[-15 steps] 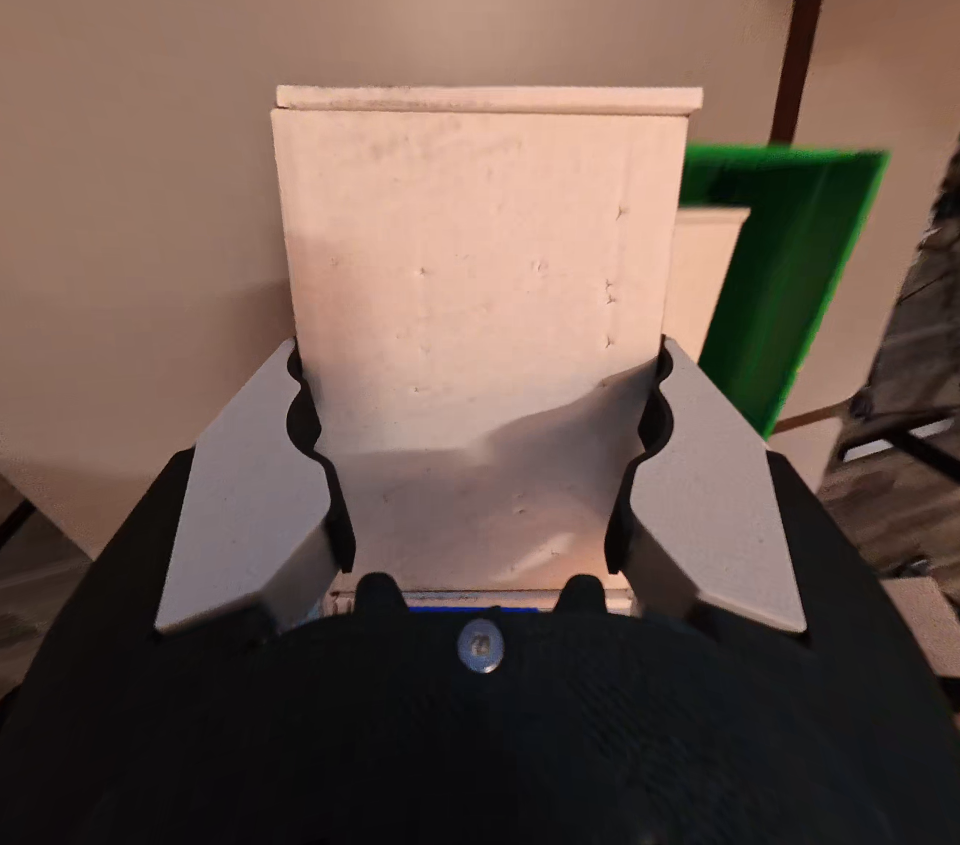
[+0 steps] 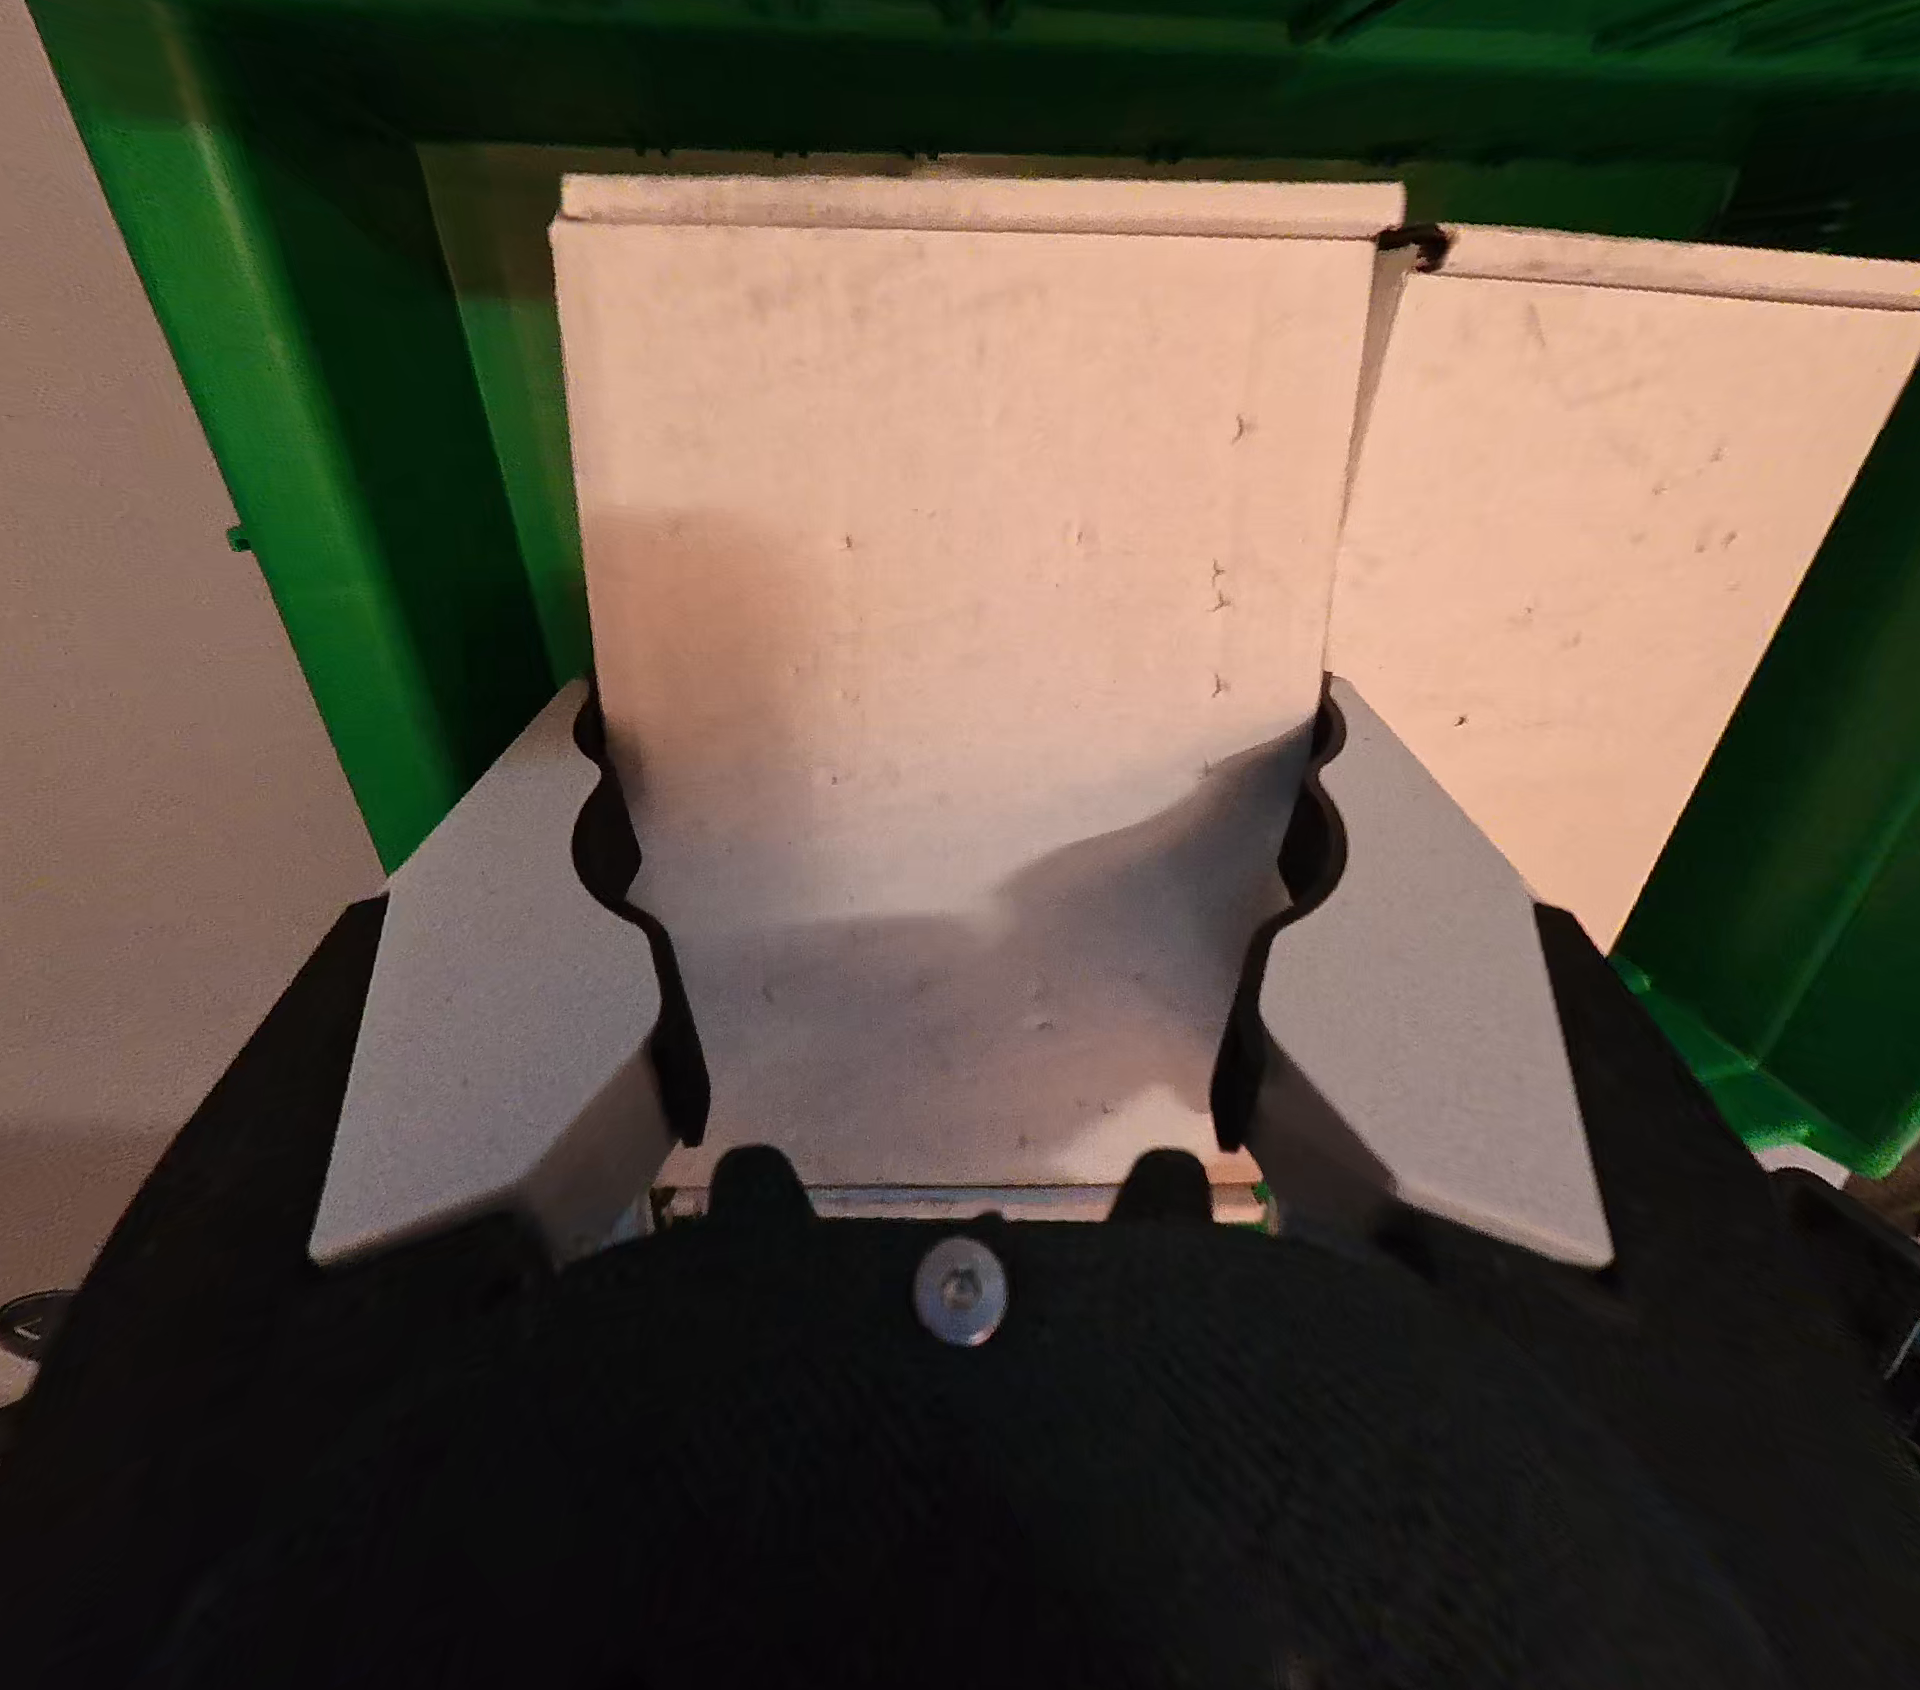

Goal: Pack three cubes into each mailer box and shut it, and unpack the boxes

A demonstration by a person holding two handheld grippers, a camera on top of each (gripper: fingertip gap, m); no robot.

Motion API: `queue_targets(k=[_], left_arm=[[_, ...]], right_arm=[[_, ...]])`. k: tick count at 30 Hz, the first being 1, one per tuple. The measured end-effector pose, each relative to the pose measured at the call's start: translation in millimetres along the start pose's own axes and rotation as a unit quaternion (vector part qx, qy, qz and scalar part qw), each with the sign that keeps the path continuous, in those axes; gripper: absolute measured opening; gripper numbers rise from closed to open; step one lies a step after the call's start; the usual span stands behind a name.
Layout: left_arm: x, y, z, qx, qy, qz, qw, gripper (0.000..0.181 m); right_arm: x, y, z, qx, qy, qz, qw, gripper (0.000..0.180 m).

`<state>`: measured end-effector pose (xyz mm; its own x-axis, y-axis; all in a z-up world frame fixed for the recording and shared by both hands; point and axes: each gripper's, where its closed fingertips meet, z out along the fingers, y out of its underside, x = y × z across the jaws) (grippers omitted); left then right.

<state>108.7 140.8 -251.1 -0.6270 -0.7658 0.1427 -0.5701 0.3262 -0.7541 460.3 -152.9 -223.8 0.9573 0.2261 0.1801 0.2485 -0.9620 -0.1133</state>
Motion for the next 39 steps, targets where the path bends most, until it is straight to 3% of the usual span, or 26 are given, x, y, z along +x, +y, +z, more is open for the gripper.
queue_targets(k=[1,6,11,14,17,20,24,29,33,35,39], left_arm=[[0,0,1,-0.004,-0.002,0.002,1.000,0.000],[5,-25,11,0.038,-0.002,0.003,0.999,0.001],[9,-77,41,0.075,-0.024,0.010,0.997,0.040],[11,-120,64,0.092,-0.062,0.059,0.992,0.060],[12,-169,92,0.116,-0.097,0.087,0.985,0.076],[12,-213,124,0.128,-0.117,0.069,0.982,0.094],[19,-263,166,0.153,-0.126,0.028,0.980,0.101],[10,-300,212,0.170,-0.169,0.013,0.971,0.097],[1,-303,240,0.143,-0.192,0.003,0.971,0.072],[-1,-302,245,0.135,-0.202,0.002,0.970,0.041],[-9,-298,244,0.125,-0.230,0.008,0.965,0.033]], right_arm=[[0,1,0,-0.006,0.006,0.002,1.000,0.128],[-2,-3,0,-0.010,0.063,0.036,0.997,0.131],[-7,-2,-32,0.043,0.163,0.103,0.980,0.120],[-14,6,-63,0.100,0.270,0.202,0.936,0.111],[-42,22,-69,0.123,0.316,0.345,0.875,0.108],[-72,39,-61,0.108,0.344,0.397,0.844,0.111],[-90,55,-56,0.105,0.377,0.438,0.809,0.111],[-89,71,-61,0.108,0.393,0.461,0.788,0.108],[-89,73,-67,0.119,0.400,0.465,0.781,0.106],[-88,69,-69,0.130,0.398,0.463,0.781,0.105],[-87,60,-69,0.132,0.395,0.450,0.790,0.106]])
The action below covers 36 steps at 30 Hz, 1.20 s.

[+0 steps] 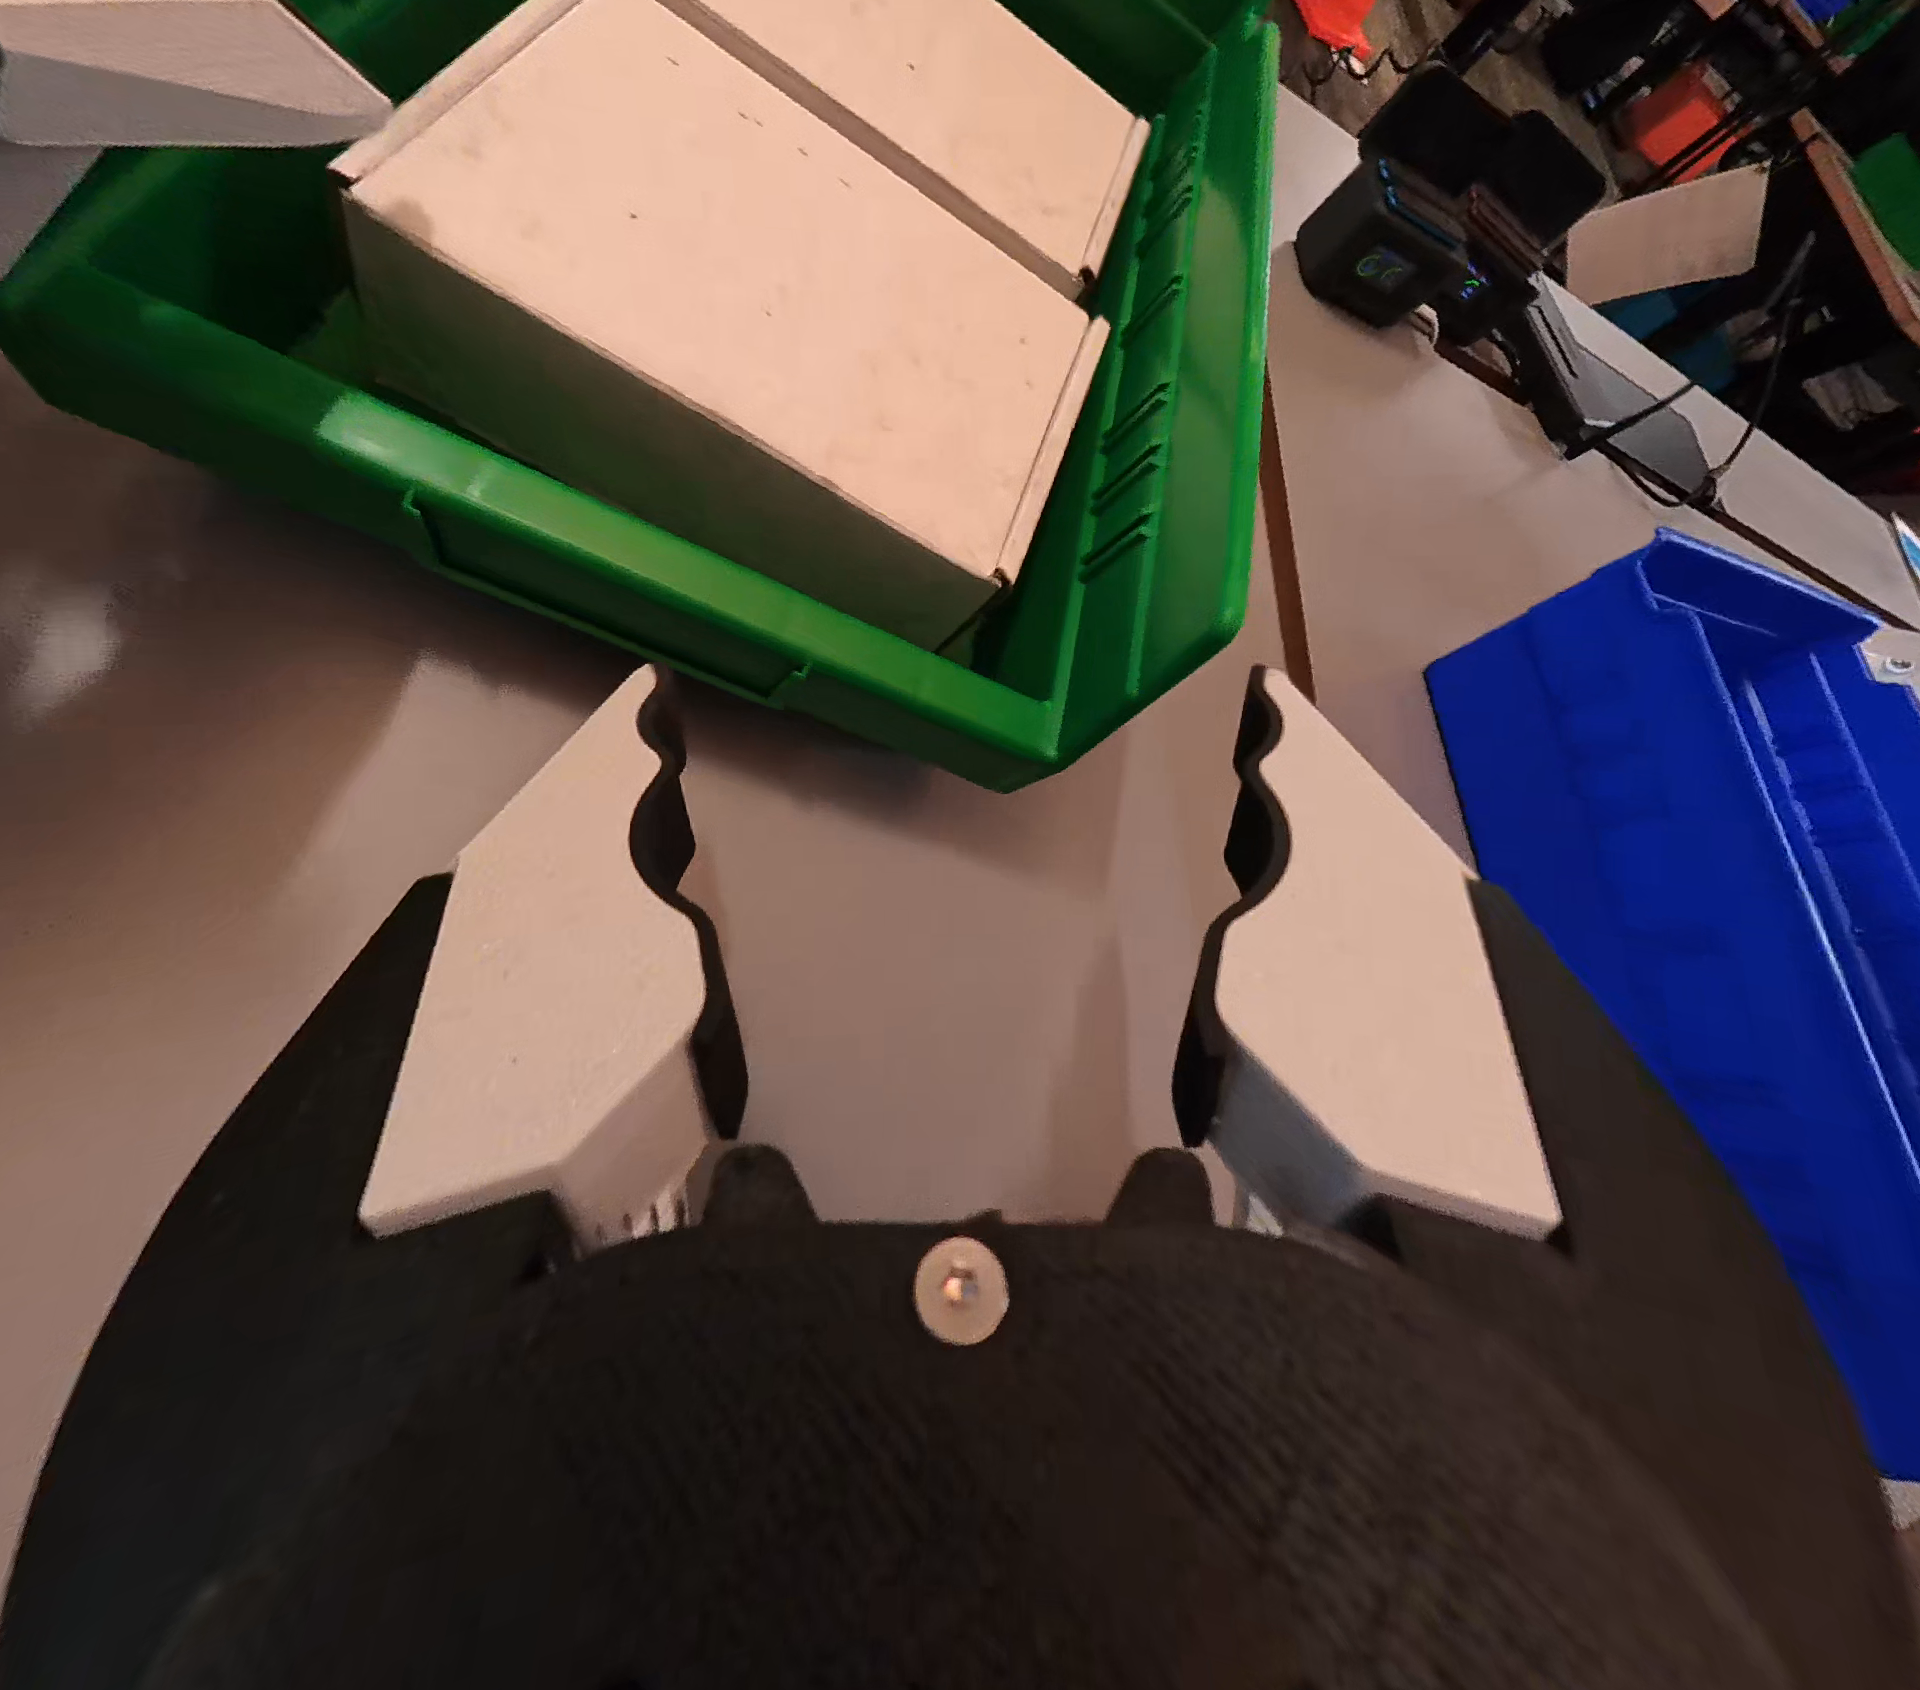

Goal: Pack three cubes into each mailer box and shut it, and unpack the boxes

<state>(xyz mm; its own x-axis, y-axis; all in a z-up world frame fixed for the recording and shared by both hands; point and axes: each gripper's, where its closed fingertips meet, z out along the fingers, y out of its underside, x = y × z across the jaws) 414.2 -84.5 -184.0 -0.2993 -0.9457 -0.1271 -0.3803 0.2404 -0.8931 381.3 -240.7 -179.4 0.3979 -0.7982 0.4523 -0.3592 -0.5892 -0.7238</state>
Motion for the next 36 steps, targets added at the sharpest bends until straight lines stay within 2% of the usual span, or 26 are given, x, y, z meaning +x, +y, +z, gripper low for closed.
queue_targets(k=[3,5,8,13,16,18,20,23,26,28,31,36], left_arm=[[-25,6,-6,-0.003,-0.037,-0.012,0.999,0.013],[-42,14,-16,-0.004,-0.040,-0.036,0.999,0.005],[-59,28,-41,0.000,-0.028,-0.012,1.000,0.005],[-91,62,-103,0.010,-0.028,-0.002,1.000,0.005],[-116,88,-151,0.017,-0.043,-0.005,0.999,0.005],[-132,106,-183,0.016,-0.053,-0.008,0.998,0.005],[-146,122,-214,0.014,-0.064,-0.012,0.998,0.005],[-164,144,-254,0.013,-0.084,-0.020,0.996,0.005],[-182,161,-285,0.018,-0.119,-0.030,0.992,0.006],[-190,168,-299,0.026,-0.129,-0.048,0.990,0.005],[-198,174,-312,0.033,-0.148,-0.058,0.987,0.004],[-215,180,-324,0.038,-0.177,-0.051,0.982,0.006]], right_arm=[[-4,-10,-7,0.018,-0.013,0.005,1.000,0.106],[-13,-28,-21,0.057,-0.050,0.033,0.997,0.104],[-25,-60,-49,0.129,-0.098,0.074,0.984,0.099],[-40,-84,-77,0.168,-0.110,0.043,0.979,0.100],[-65,-103,-93,0.203,-0.146,0.041,0.967,0.096],[-89,-117,-104,0.228,-0.183,0.040,0.956,0.090],[-118,-131,-116,0.257,-0.227,0.037,0.939,0.074],[-162,-155,-129,0.279,-0.267,0.035,0.922,0.067],[-206,-185,-134,0.273,-0.287,0.001,0.918,0.079],[-236,-219,-143,0.288,-0.318,-0.001,0.903,0.084],[-285,-272,-153,0.283,-0.384,0.018,0.879,0.098],[-365,-352,-142,0.227,-0.465,0.095,0.851,0.099]])
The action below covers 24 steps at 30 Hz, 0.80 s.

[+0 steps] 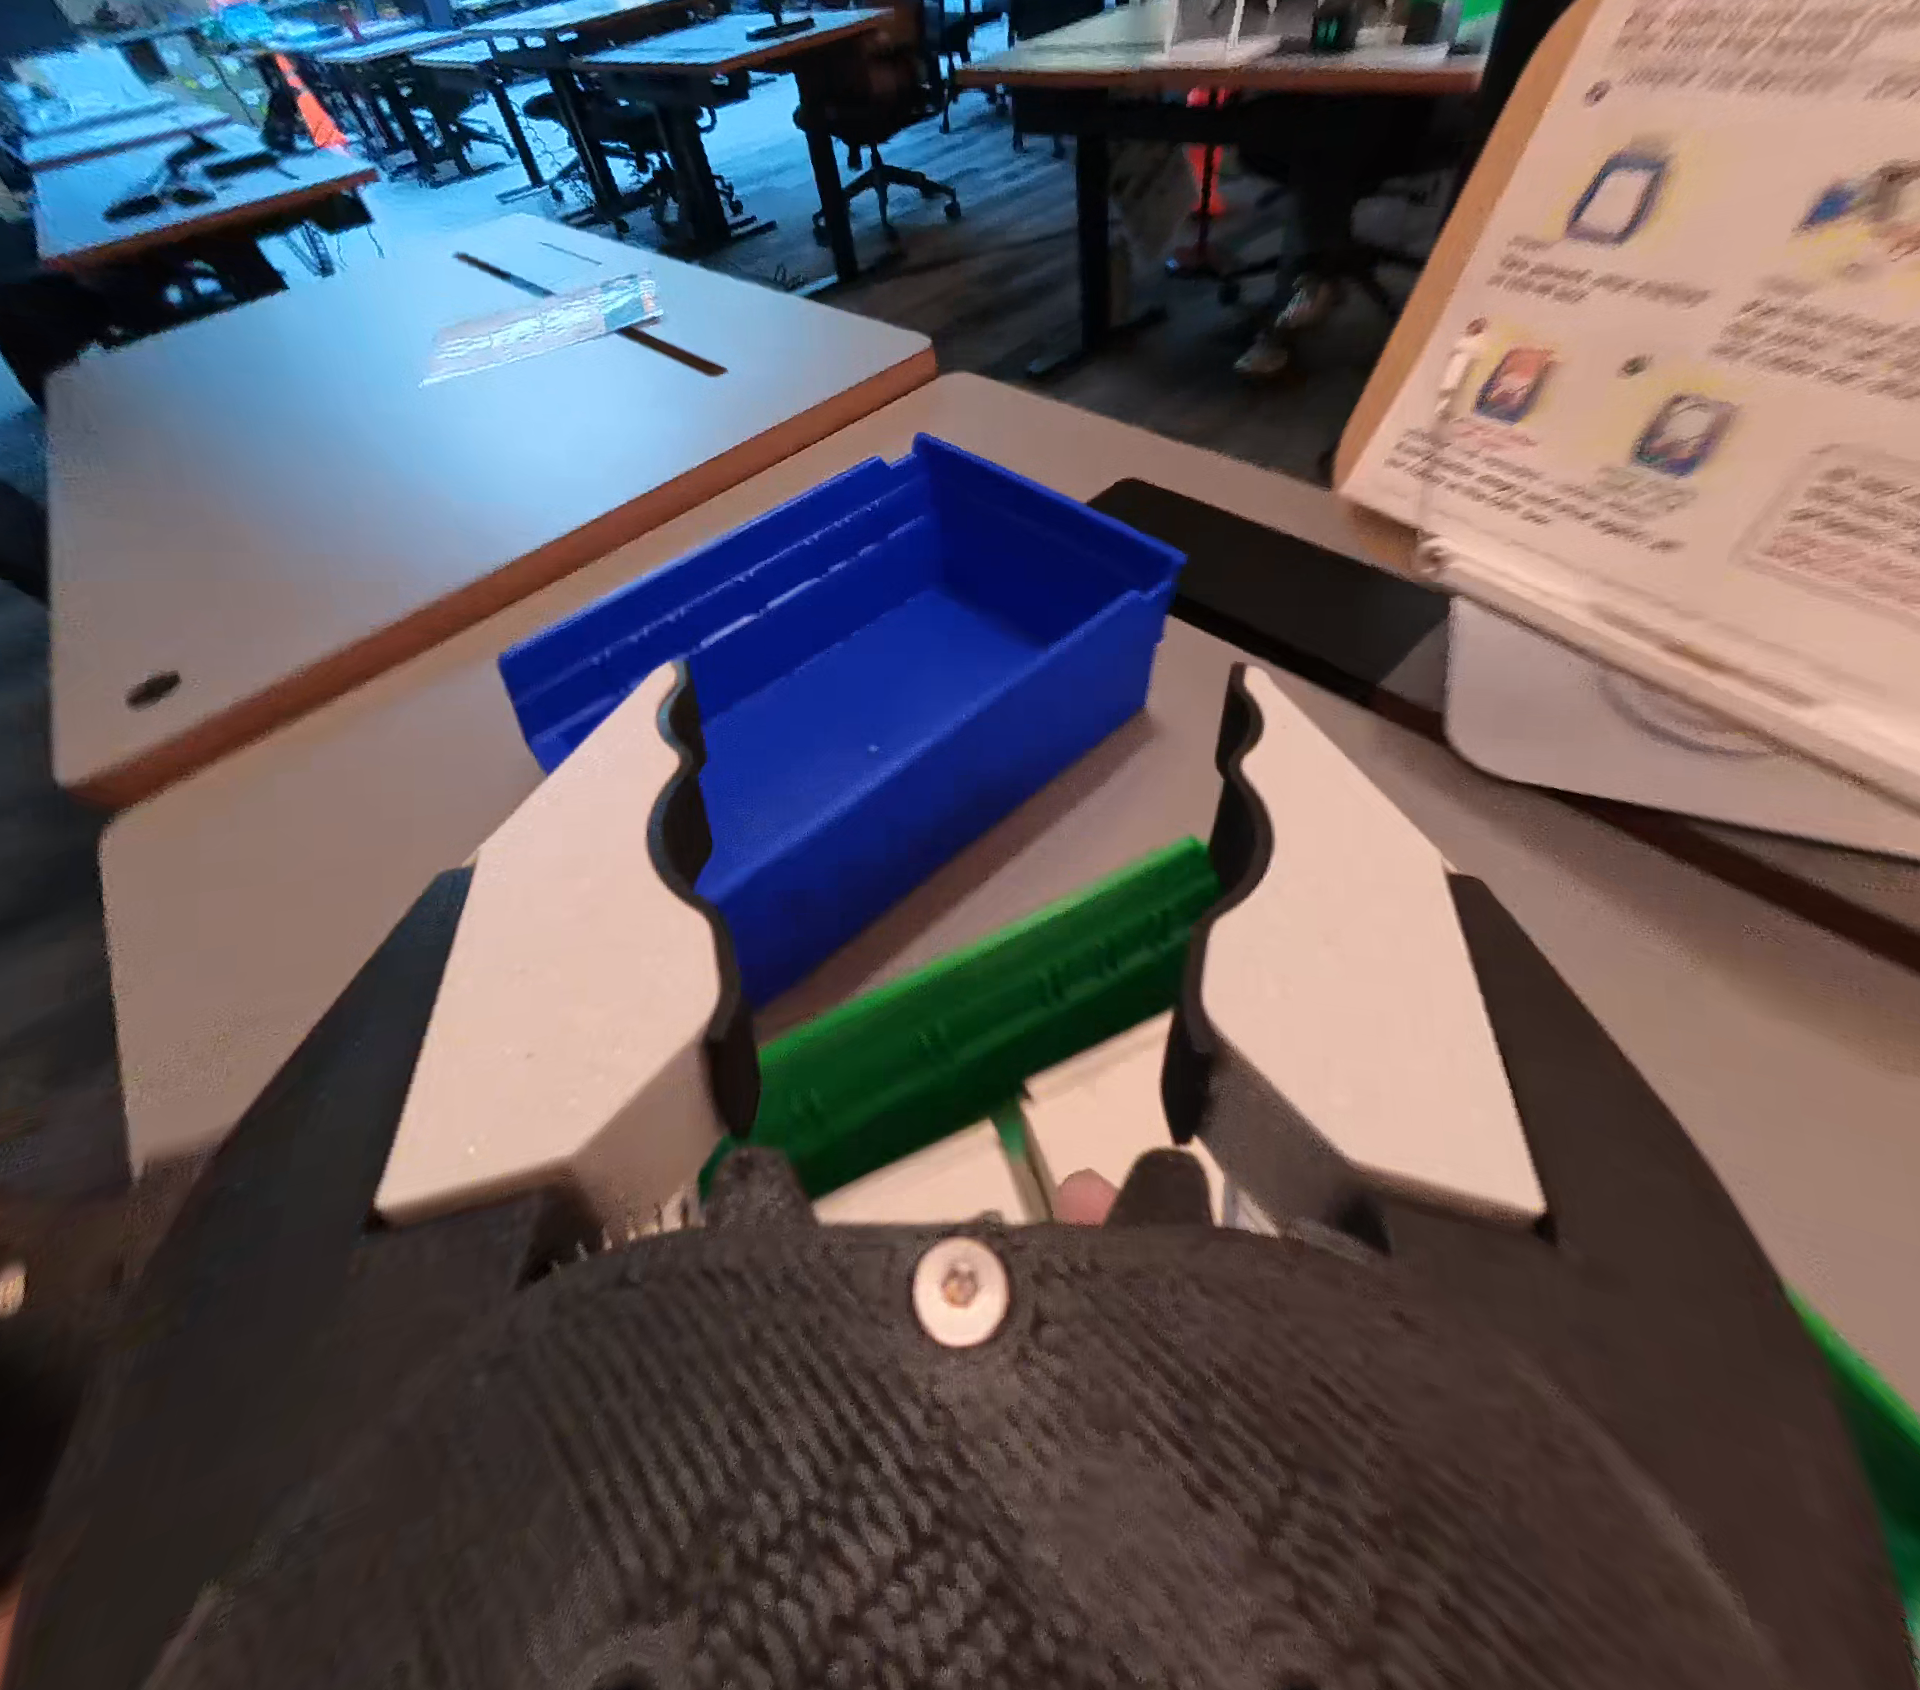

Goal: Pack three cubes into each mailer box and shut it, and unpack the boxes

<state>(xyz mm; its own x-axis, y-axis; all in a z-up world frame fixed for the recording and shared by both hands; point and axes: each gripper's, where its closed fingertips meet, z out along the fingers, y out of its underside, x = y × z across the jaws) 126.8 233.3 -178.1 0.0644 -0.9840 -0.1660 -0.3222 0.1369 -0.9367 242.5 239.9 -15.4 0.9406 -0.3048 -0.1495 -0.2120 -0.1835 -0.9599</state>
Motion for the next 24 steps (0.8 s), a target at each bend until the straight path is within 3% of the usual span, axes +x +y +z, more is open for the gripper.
queue_targets(k=[3,7,10,12,15,17,20,24], left_arm=[[-4,0,-4,0.021,-0.008,-0.016,1.000,0.001],[-6,1,-6,0.022,-0.011,0.000,1.000,0.002],[-7,2,-8,0.024,-0.012,0.005,1.000,0.002],[-11,3,-8,0.025,-0.019,0.008,0.999,0.002],[-16,4,-10,0.026,-0.023,0.006,0.999,0.002],[-18,5,-10,0.025,-0.023,0.006,0.999,0.002],[-19,5,-10,0.026,-0.022,0.006,0.999,0.002],[-20,5,-10,0.028,-0.021,0.004,0.999,0.002]], right_arm=[[-6,14,64,-0.061,0.005,0.042,0.997,0.098],[22,62,128,-0.156,0.093,0.094,0.979,0.103],[24,91,158,-0.205,0.111,0.127,0.964,0.090],[29,103,169,-0.235,0.139,0.102,0.957,0.080],[37,107,179,-0.266,0.175,0.034,0.948,0.080],[27,109,189,-0.279,0.154,0.058,0.946,0.058],[32,114,199,-0.286,0.178,0.079,0.938,0.049],[18,160,207,-0.351,0.171,0.143,0.910,0.057]])
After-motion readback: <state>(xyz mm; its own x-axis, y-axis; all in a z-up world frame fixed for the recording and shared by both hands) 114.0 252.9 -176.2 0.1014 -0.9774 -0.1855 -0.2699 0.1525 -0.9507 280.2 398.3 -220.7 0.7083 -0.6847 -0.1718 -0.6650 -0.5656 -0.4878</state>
